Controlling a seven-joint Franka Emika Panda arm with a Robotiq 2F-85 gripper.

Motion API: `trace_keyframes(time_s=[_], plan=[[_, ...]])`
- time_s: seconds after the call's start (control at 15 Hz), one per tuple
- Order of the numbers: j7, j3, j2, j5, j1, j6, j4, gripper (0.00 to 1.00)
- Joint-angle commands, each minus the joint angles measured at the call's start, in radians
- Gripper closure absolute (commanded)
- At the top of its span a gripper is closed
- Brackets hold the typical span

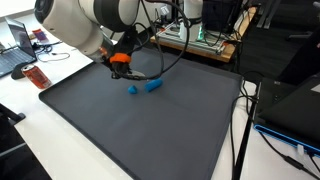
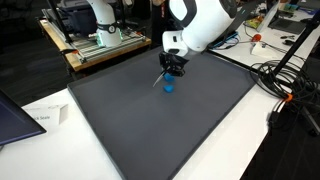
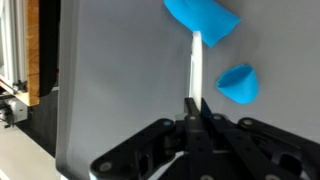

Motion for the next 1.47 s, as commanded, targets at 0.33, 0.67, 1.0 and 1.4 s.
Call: trace_keyframes(time_s=[0.33,0.67,1.0,1.4], plan=[[0.040,0.005,-0.340,-0.053,0.054,0.306,-0.447,0.99],[0.029,0.031,-0.521,-0.066,0.044,0.373,-0.630,0.99],[0.029,0.068,-0.651,-0.088,0.042,0.467,-0.742,0.99],[-0.001,0.140,-0.702,-0.115,0.041,0.557,-0.763,0.99]])
